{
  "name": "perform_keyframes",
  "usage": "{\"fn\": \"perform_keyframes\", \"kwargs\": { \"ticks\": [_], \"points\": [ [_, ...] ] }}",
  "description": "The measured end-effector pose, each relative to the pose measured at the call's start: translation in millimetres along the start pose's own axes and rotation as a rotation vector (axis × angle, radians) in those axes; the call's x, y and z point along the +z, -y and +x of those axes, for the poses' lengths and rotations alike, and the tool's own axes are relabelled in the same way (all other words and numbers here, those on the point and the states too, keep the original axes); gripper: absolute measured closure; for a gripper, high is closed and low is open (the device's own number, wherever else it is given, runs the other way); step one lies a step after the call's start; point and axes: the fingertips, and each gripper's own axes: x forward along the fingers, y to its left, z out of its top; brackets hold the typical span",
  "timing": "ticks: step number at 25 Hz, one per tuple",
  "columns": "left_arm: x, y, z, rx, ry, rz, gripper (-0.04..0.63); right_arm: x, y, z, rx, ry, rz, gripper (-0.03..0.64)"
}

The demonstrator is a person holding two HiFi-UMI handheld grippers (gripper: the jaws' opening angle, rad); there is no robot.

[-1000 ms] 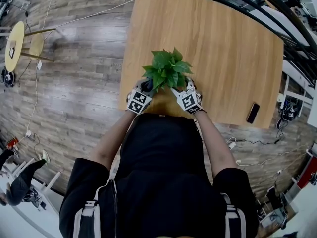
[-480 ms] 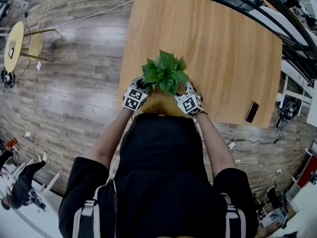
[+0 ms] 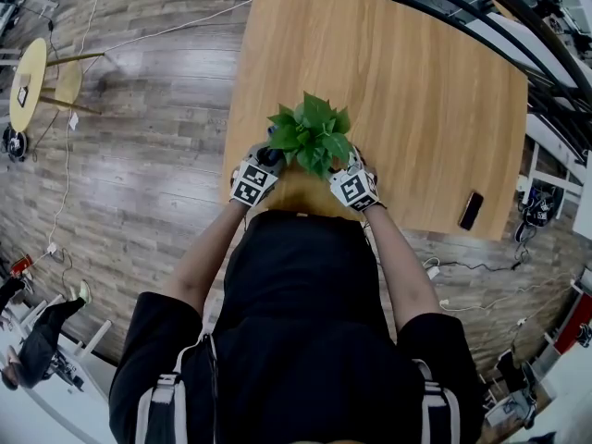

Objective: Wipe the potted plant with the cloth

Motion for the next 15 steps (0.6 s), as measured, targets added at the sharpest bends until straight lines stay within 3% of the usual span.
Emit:
{"fn": "perform_keyframes", "kwargs": {
  "ticks": [7,15],
  "points": [
    [-10.6,23.4,-2.5,-0.037,0.001,0.012,0.483,3.2,0.2,0.3,-0.012,-0.008,-0.013,0.388],
    [-7.1,13.7,-1.9,0.0,0.018,-0.014,0.483,3.8,-15.3,-7.5,-0.015,-0.004,-0.009,0.388]
  ]
}}
